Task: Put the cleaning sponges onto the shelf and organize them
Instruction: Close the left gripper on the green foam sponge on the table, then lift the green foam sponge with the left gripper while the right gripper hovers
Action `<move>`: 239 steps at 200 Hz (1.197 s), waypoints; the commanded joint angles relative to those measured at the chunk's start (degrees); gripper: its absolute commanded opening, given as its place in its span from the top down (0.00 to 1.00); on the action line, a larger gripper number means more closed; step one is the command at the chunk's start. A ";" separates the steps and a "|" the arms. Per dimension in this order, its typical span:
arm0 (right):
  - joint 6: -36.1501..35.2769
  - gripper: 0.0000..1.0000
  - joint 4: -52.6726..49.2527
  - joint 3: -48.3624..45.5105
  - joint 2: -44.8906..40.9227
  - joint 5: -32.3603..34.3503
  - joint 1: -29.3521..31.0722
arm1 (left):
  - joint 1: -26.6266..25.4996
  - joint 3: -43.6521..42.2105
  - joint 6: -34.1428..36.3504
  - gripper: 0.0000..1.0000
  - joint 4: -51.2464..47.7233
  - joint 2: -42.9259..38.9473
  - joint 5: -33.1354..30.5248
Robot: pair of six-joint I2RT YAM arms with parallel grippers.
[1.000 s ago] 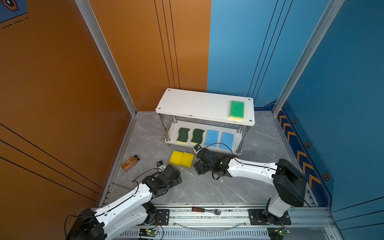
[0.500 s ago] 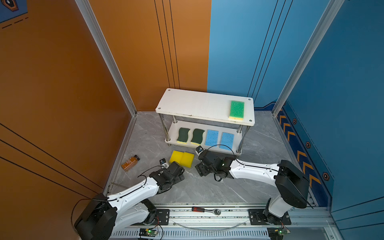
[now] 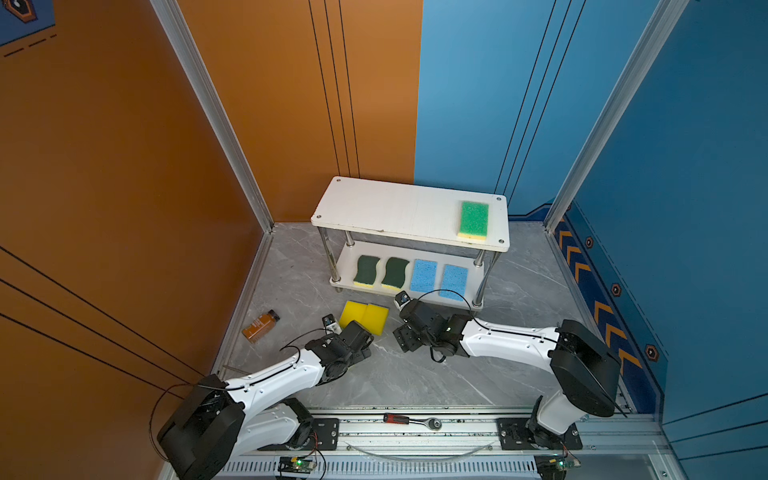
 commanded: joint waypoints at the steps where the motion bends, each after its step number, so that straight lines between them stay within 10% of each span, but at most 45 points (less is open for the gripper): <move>1: 1.35 0.15 0.36 -0.62 -1.30 -0.20 -0.42 | -0.79 0.40 -0.91 0.01 -0.26 1.06 0.88; 239: 2.14 0.15 2.29 -5.11 -4.78 -0.45 -2.67 | -9.21 1.37 3.33 0.32 -2.64 4.10 -2.51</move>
